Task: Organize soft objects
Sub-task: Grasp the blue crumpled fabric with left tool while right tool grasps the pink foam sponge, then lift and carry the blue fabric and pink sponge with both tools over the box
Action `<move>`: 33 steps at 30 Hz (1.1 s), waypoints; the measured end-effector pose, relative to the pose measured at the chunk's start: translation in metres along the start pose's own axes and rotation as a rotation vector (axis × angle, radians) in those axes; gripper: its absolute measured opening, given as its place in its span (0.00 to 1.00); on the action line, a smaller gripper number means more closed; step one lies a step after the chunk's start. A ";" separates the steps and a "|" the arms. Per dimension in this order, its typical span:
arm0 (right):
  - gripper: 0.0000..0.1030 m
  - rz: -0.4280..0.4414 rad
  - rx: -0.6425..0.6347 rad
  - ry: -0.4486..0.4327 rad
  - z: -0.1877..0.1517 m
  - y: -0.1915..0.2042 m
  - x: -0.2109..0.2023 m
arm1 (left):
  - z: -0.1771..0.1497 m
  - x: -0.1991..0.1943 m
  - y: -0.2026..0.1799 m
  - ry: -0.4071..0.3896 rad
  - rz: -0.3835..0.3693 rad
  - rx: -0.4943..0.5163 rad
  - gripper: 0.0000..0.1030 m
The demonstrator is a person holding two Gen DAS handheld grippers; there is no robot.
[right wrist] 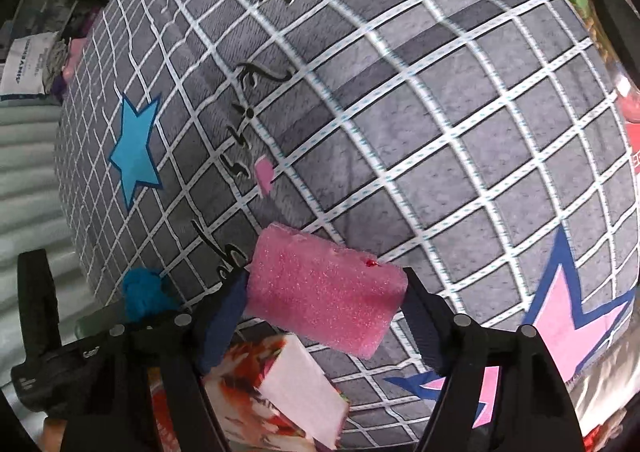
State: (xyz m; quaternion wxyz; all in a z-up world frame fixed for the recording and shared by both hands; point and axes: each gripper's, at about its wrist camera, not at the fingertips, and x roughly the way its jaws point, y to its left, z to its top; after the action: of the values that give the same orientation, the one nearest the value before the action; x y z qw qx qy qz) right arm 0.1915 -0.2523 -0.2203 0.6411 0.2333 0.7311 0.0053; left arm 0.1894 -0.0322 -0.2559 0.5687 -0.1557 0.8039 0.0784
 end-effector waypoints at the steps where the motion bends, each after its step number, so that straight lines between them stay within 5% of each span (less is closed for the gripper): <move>1: 0.74 0.005 0.000 -0.002 0.000 -0.002 -0.003 | -0.004 -0.004 -0.002 -0.019 0.002 0.010 0.20; 16: 0.74 0.010 -0.102 -0.065 -0.009 -0.014 -0.060 | -0.065 -0.080 -0.035 -0.335 -0.039 0.204 0.19; 33: 0.74 0.010 -0.208 -0.123 -0.043 0.010 -0.094 | -0.125 -0.129 -0.029 -0.424 -0.089 0.306 0.19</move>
State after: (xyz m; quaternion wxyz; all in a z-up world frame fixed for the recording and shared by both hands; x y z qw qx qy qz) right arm 0.1616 -0.2633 -0.1215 0.7056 0.1687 0.6846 0.0701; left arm 0.1271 -0.0769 -0.0910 0.7443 -0.0830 0.6615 -0.0384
